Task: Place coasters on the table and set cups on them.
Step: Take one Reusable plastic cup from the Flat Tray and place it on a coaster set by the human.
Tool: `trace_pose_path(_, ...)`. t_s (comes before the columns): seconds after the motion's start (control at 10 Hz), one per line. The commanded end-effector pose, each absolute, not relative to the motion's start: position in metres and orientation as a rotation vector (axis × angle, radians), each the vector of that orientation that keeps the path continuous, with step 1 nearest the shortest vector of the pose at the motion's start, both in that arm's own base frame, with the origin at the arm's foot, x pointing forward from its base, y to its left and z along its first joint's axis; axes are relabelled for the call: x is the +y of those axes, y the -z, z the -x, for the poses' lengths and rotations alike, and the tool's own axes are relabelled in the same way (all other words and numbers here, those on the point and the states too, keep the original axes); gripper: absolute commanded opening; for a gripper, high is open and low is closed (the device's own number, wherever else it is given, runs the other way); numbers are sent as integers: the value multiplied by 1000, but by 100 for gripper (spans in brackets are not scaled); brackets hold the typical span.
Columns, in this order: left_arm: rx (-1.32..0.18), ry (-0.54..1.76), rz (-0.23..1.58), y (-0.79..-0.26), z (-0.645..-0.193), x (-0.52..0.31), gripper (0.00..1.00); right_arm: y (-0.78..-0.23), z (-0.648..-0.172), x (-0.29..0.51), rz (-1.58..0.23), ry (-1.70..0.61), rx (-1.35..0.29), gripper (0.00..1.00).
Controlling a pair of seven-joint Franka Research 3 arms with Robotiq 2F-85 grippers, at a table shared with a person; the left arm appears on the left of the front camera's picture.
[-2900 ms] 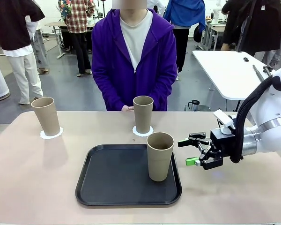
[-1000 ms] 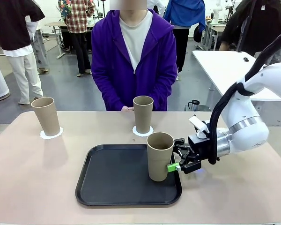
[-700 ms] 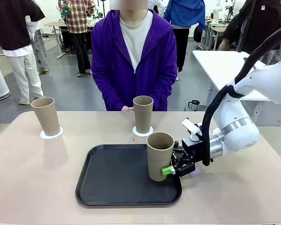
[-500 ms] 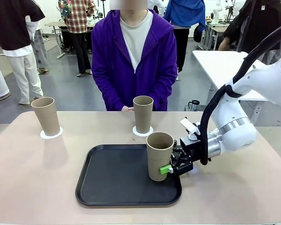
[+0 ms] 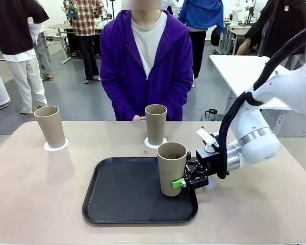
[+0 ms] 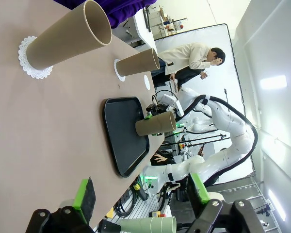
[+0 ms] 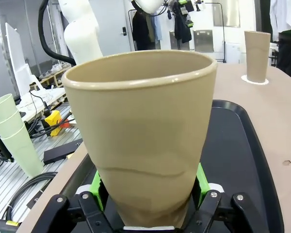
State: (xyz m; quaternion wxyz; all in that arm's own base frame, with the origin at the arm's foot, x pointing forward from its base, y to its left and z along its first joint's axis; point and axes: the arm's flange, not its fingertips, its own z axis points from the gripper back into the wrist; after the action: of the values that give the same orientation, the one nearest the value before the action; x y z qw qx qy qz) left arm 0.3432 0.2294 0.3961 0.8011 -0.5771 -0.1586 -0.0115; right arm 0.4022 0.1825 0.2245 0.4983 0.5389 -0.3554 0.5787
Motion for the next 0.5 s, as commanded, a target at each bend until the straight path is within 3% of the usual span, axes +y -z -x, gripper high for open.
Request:
trace_pose_path(0.0, -352, 23, 1241, -397, -342, 230, 100, -227, -397, 181, -1283, -1408, -897, 24)
trace_pose_path(0.4, -352, 23, 1241, -397, -342, 230, 100, -315, -374, 154, -1192, -1293, -860, 24)
